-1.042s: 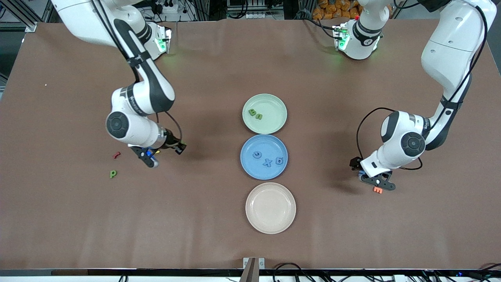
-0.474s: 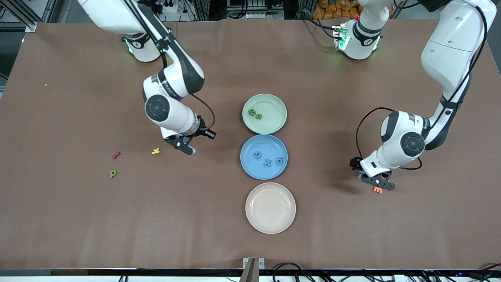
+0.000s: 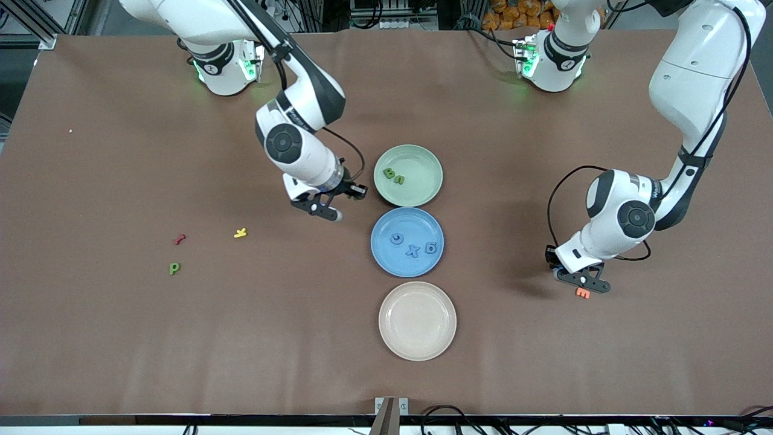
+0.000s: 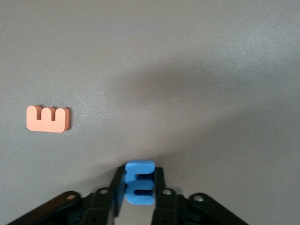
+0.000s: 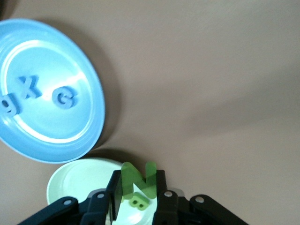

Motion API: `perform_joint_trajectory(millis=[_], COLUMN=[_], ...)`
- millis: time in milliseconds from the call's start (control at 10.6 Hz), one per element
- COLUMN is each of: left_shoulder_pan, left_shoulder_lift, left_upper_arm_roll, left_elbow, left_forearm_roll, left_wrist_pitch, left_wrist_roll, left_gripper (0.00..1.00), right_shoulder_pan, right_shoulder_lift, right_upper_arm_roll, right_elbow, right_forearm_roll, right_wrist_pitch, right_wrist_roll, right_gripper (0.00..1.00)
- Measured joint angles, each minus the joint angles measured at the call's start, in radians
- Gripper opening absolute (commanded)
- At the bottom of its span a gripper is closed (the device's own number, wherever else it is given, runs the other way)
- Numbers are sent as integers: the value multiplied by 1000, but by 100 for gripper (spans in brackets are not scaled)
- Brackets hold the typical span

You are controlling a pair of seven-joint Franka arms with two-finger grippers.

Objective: Sort letters by color into matching plates
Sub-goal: 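Carry the N to the green plate while the left gripper grasps blue E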

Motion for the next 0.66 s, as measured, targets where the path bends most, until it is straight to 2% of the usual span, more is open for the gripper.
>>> perform_joint_trajectory(millis=[379, 663], left_shoulder_pan=[1, -3], left_shoulder_lift=[-2, -4], left_upper_arm_roll=[0, -7], left_elbow=[-4, -5], left_forearm_roll=[0, 0], left_wrist_pitch=[6, 15], left_wrist_roll=[-13, -57], left_gripper=[0, 0], right_shoulder_pan=[82, 113], right_shoulder_lift=[94, 124], right_upper_arm_roll=[39, 48], right_elbow=[1, 15], right_forearm_roll=[0, 0], right_wrist_pitch=[180, 202], right_wrist_roll=[126, 176], right_gripper=[0, 0])
